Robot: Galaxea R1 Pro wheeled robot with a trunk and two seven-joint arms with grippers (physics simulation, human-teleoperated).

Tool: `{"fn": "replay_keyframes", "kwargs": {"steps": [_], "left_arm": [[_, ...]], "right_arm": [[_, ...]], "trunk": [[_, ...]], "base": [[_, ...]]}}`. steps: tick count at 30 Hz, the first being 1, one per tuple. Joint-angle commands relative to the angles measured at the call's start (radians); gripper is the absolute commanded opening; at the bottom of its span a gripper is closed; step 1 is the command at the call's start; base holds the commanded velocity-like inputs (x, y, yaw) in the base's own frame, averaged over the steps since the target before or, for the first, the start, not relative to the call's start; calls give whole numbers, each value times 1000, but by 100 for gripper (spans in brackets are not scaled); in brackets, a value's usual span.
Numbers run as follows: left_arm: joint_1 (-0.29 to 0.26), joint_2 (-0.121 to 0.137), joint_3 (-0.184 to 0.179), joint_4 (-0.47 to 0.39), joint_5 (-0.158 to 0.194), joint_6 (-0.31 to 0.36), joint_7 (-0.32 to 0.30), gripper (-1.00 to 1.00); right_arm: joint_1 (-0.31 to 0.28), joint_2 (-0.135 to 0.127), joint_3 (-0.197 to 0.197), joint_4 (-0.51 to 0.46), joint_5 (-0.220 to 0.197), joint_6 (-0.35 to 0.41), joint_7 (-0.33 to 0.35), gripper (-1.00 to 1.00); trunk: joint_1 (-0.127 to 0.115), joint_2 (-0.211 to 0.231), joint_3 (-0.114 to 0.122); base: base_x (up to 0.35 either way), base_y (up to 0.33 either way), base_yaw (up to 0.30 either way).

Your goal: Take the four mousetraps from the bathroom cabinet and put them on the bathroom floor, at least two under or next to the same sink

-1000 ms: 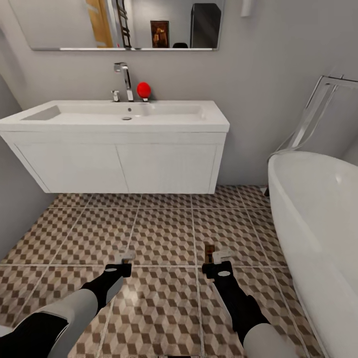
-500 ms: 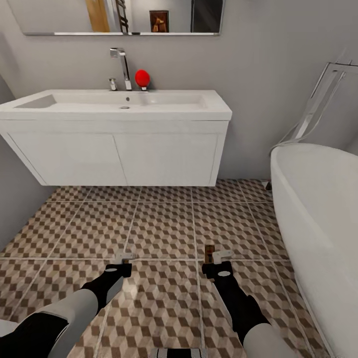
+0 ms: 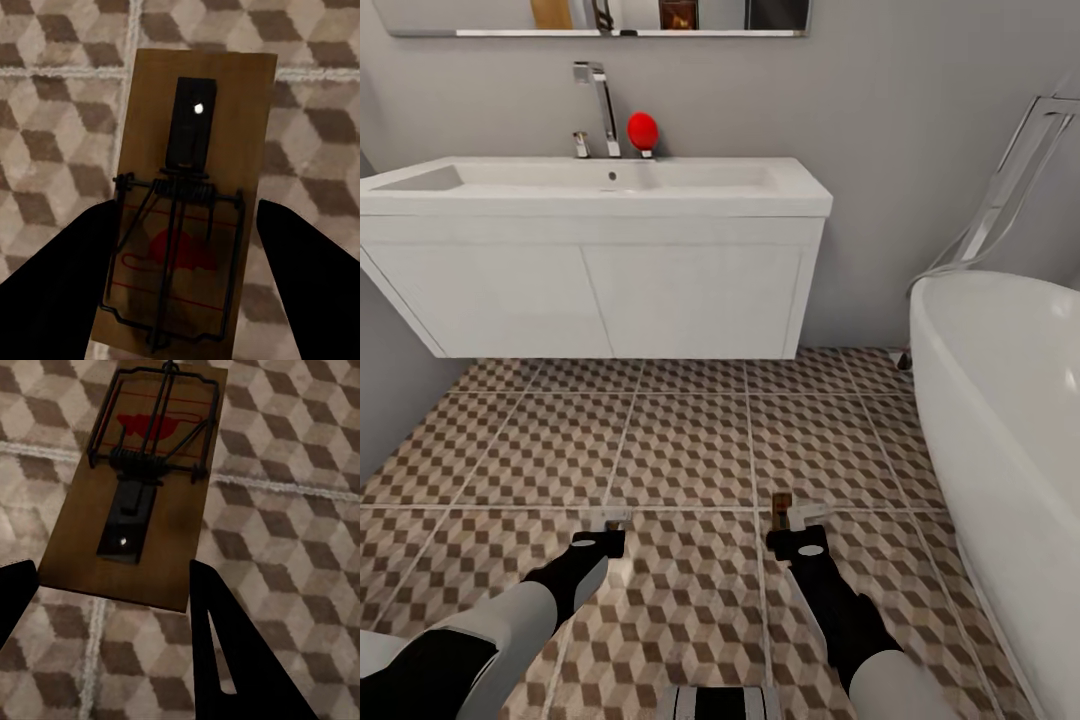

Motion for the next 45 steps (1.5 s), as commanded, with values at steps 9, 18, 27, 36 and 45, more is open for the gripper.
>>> {"fn": "replay_keyframes", "kwargs": {"steps": [9,18,27,36,45], "left_arm": [[0,0,-9,-2,9,6,5,-100],[1,0,-9,-1,9,6,5,-100],[1,-4,-9,-5,7,3,5,-100],[1,-12,-9,-98,7,-14,4,-100],[0,-27,-1,-247,3,-2,4,-100]], "right_arm": [[0,0,2,0,7,8,0,-100],[0,0,2,0,7,7,1,-100],[0,-2,3,0,10,-6,5,-100],[0,-8,25,5,15,-164,8,-100],[-53,-7,25,6,16,-180,13,-100]], "trunk": [[7,-9,-49],[11,-12,-99],[13,-12,-115],[13,-12,-115],[13,-12,-115]], "base": [[0,0,0],[0,0,0],[0,0,0],[0,0,0],[0,0,0]]}}
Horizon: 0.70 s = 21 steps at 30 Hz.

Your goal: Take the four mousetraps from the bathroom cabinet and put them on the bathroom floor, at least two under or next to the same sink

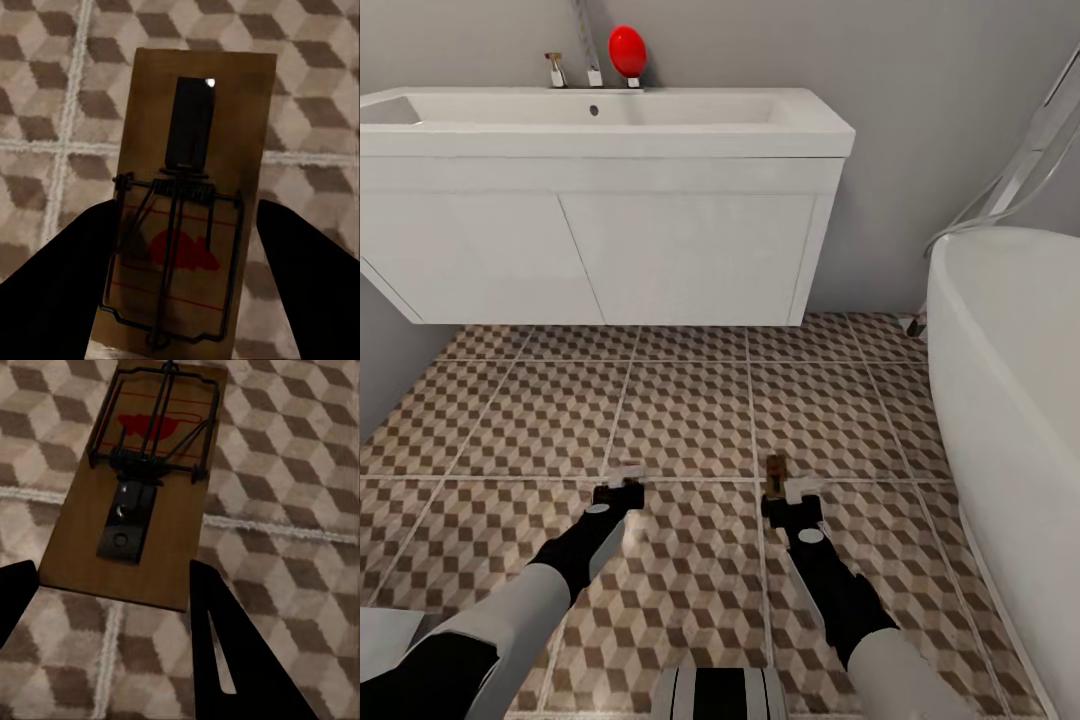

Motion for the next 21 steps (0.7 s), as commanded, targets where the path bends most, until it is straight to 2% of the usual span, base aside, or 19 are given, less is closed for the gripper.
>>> {"fn": "replay_keyframes", "kwargs": {"steps": [1,7,21], "left_arm": [[0,1,-8,-12,9,8,8,-100],[-6,7,-8,-64,10,34,9,-100],[-1,16,-20,1,11,-8,8,-100]], "right_arm": [[-5,0,2,-1,6,10,0,-100],[-52,11,2,14,5,10,55,-100],[-61,16,7,31,4,0,71,-100]], "trunk": [[0,0,-1],[0,0,-1],[0,0,-1]], "base": [[0,0,0],[0,0,0],[0,0,0]]}}
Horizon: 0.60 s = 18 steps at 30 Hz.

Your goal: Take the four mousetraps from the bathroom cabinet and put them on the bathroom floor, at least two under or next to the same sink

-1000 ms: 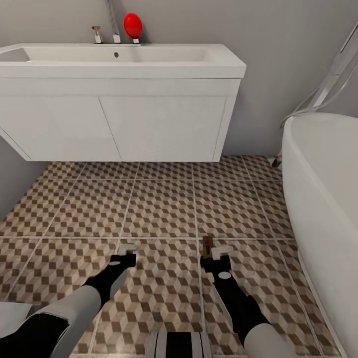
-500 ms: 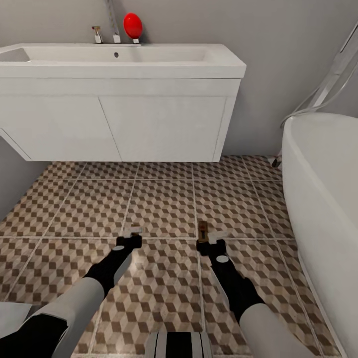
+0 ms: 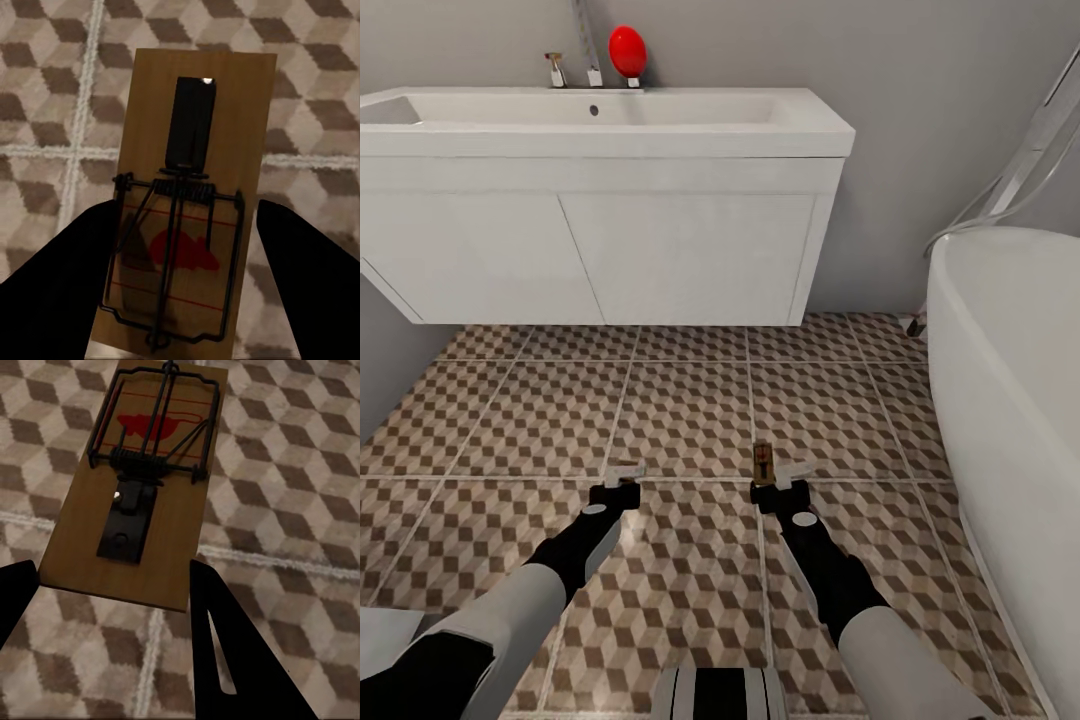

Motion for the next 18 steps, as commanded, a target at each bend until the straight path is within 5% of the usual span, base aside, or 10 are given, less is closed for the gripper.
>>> {"fn": "replay_keyframes", "kwargs": {"steps": [1,18], "left_arm": [[0,0,-9,1,9,4,7,-100],[1,-6,-11,52,9,5,8,-100]], "right_arm": [[0,-1,3,3,7,8,-3,-100],[0,-5,3,8,9,7,-6,-100]], "trunk": [[0,0,-1],[0,0,-1]], "base": [[0,0,0],[0,0,0]]}}
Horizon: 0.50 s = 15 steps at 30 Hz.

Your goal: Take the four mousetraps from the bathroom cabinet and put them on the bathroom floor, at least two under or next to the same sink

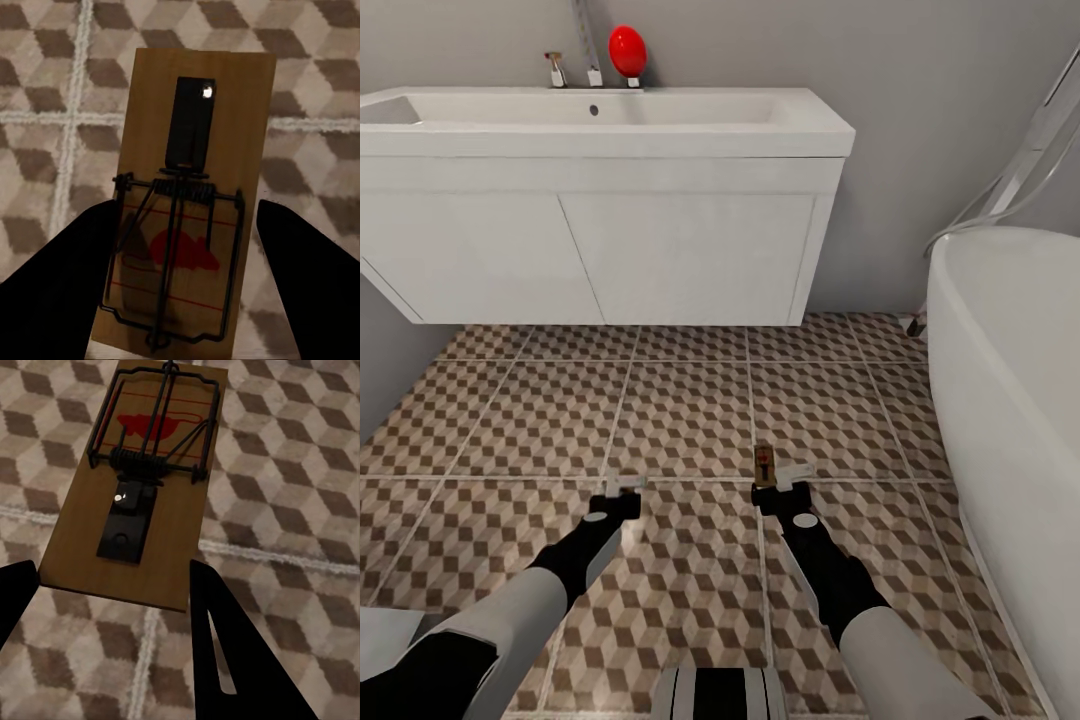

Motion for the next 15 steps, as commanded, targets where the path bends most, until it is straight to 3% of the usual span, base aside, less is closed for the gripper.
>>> {"fn": "replay_keyframes", "kwargs": {"steps": [1,5,15], "left_arm": [[0,1,-9,4,9,5,7,-100],[0,1,-9,16,9,5,7,-100],[0,-1,-9,39,10,5,7,-100]], "right_arm": [[0,0,3,-2,7,8,-3,-100],[0,1,3,-2,6,8,-3,-100],[0,1,3,0,5,9,-3,-100]], "trunk": [[0,0,-1],[0,0,-4],[4,-3,-53]], "base": [[0,0,0],[0,0,0],[0,0,0]]}}
